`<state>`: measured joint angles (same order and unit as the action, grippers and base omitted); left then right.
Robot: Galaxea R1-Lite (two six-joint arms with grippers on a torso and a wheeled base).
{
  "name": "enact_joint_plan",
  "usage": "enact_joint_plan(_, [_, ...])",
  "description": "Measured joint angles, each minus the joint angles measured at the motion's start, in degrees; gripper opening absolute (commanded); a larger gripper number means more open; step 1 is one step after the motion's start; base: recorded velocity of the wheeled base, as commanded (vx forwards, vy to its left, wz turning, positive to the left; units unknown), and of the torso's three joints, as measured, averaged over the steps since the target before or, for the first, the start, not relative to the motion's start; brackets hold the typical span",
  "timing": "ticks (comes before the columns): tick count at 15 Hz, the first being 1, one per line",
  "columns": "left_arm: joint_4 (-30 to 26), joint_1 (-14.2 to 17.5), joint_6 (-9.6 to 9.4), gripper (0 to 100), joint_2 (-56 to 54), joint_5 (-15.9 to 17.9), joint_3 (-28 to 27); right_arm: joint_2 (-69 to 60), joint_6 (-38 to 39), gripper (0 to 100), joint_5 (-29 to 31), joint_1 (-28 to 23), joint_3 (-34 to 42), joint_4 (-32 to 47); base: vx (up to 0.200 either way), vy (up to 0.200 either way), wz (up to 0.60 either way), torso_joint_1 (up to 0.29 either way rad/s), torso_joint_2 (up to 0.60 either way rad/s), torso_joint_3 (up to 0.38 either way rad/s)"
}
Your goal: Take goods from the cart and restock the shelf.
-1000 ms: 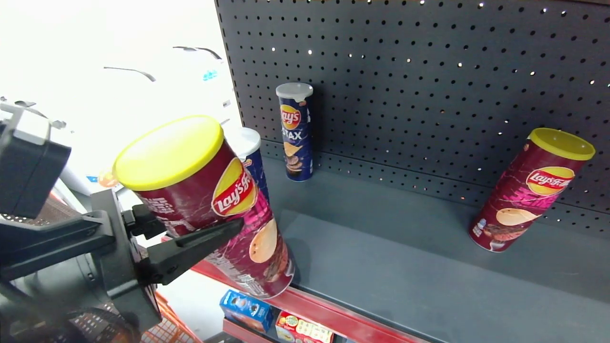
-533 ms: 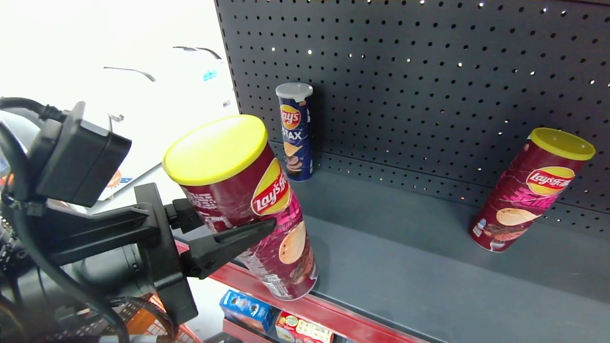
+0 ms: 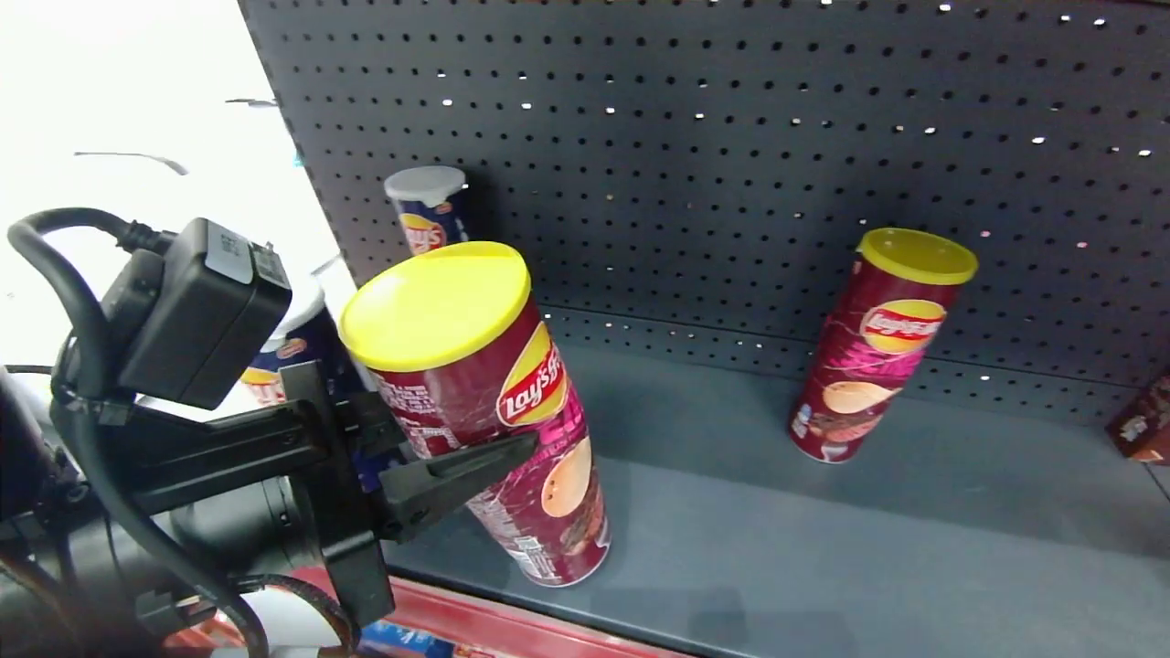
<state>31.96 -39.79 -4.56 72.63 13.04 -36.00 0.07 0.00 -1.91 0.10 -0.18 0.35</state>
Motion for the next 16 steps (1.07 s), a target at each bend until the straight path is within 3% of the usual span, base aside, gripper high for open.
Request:
enact_joint_plan(7, [-0.13,0.35,0.05,0,-0.17,-0.02,1.08,0.00,0.00,100,0.00,-0.02,0.00,-0.02,0.000,0.000,0.00,0.000,0.00,0.000])
enact_joint_plan(9, [-0.02,0.40,0.07,0,-0.26,0.00,1.50,0.00,0.00,100,0.00,-0.05,0.00,-0.02,0.000,0.000,-0.60,0.000,0.00,0.002])
enact_joint_plan(16, [-0.06,0.68,0.07,0,-0.34,-0.11,2.02,0.00,0.00,100,0.00,-0.05,0.00,-0.02,0.000,0.000,-0.09,0.001,0.00,0.001])
